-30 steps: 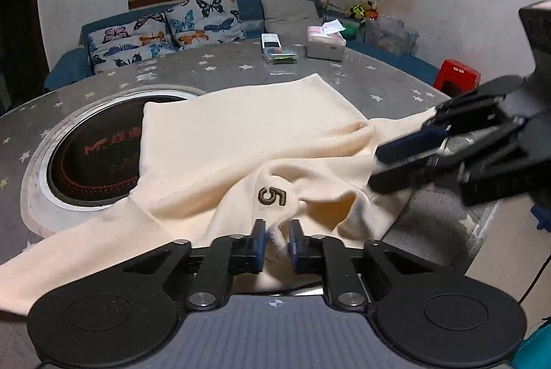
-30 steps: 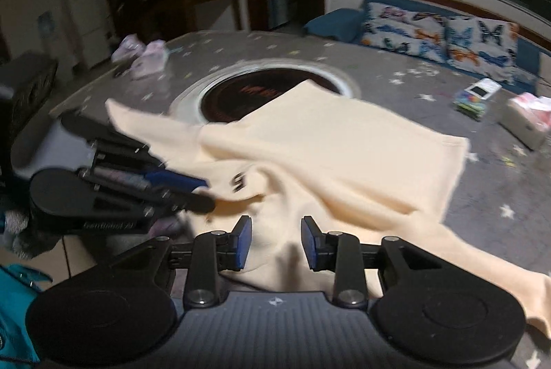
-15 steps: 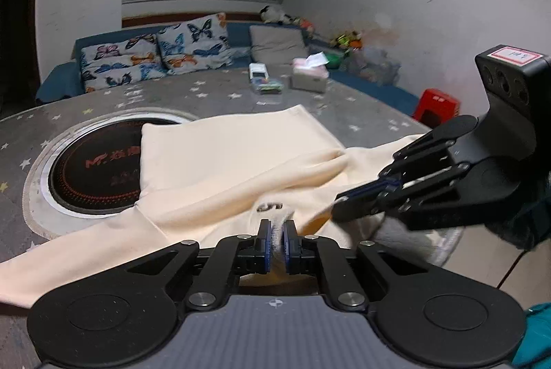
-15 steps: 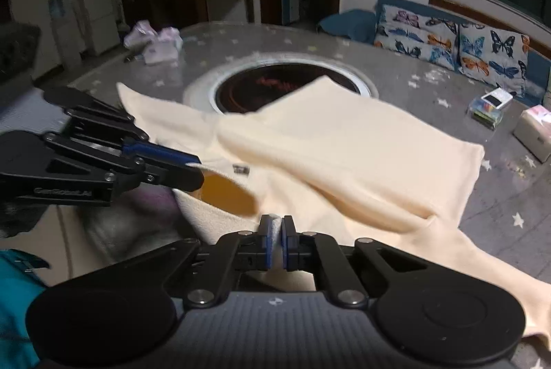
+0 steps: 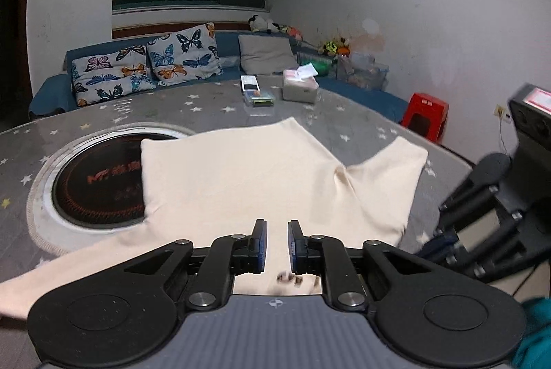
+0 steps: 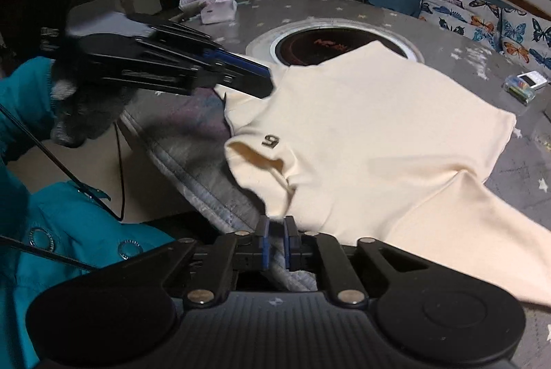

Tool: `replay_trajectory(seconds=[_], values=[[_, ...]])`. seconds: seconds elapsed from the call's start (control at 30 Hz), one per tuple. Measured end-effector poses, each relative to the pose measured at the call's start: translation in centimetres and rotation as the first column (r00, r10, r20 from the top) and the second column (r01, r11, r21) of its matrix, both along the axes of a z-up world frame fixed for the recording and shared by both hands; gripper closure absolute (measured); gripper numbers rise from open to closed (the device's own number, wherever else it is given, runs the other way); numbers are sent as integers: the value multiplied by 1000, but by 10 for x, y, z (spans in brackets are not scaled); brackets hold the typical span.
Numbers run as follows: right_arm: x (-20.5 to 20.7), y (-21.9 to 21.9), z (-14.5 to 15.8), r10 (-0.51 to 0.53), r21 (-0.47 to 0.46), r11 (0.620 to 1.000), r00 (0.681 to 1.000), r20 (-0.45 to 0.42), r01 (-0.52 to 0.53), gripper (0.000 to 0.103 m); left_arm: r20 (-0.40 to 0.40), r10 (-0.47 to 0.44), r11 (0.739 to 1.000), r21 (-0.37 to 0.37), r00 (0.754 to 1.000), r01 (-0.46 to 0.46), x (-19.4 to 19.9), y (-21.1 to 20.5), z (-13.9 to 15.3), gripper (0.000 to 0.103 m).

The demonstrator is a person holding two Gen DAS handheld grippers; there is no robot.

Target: Fold clothes

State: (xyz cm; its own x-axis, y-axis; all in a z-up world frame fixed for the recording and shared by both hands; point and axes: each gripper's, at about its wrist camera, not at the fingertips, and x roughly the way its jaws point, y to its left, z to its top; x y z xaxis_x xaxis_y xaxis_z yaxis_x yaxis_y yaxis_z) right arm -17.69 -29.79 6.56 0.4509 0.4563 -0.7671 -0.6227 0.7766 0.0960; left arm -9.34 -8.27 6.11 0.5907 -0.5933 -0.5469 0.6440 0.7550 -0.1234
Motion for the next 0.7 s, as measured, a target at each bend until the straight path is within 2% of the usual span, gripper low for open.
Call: replay_trajectory(seconds=[0.1,0.23,0.3,0.4,0.47,0.53,0.67,0.7], values=[[6,-10,8,-56,5,998,998,42,55,92,-64,11,1000,12,998,-10,16,-12,-17,88],[23,-32,9,-178,6,984,980,84,178,90,-117,-21,999,35,993,25,18,-24,-35,88],[32,-49,3,-258,0,966,962,88,259,82,-129,-33,998,45,991,39,14,-26,-40,88],[44,-77,-9,-388,-15,920,917,90,391,82,-142,-40,998,49,989,48,10,-25,-44,84],[46,-103,-15,-490,-17,870,866,95,494,80,-148,-45,998,43,988,52,8,-24,-44,81],[43,-131,-19,-589,-17,805,801,106,594,79,-145,-53,997,48,988,60,5,-26,-43,77],[37,-179,-28,-747,-12,654,648,147,757,73,-145,-84,994,51,986,92,0,-31,-43,75],[37,-189,-31,-774,-5,621,614,154,784,68,-146,-88,994,54,985,97,-1,-32,-43,75]])
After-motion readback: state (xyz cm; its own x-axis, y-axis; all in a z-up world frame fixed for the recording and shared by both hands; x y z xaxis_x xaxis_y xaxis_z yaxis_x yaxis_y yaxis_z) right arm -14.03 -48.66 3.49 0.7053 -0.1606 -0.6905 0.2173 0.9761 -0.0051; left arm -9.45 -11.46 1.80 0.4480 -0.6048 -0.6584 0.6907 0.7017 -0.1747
